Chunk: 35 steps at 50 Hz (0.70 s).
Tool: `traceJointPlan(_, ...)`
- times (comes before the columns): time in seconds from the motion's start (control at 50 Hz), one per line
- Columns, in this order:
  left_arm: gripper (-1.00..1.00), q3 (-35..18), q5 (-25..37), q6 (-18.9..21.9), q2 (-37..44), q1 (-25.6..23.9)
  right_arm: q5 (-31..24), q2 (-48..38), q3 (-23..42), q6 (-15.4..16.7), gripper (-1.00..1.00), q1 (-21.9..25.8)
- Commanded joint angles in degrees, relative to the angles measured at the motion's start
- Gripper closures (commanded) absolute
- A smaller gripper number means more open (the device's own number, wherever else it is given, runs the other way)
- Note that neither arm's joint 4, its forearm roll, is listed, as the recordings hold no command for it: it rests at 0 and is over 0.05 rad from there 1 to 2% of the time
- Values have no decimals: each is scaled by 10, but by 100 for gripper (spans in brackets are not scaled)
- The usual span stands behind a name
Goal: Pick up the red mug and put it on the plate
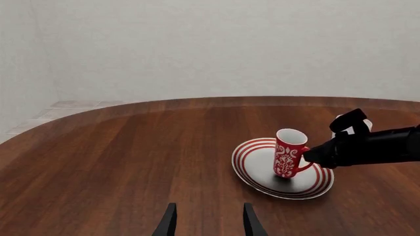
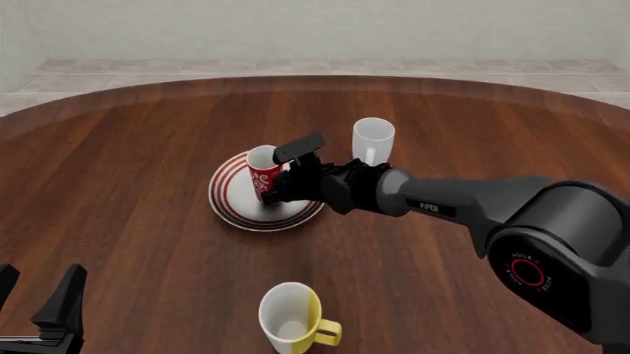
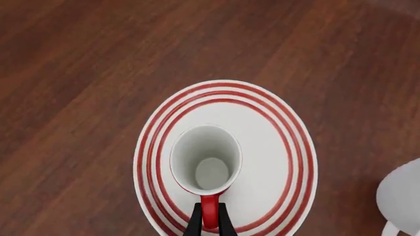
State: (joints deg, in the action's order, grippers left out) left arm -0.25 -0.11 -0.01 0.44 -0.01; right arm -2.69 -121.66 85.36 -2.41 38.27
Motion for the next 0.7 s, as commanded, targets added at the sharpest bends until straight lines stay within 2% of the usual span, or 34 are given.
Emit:
traceJointPlan(0.02,-100,0,0,0,0,0,2,0,2,-3,100,0)
traceJointPlan(0.7,-100,0,0,0,0,0,8,-6,-1,-7,100,3)
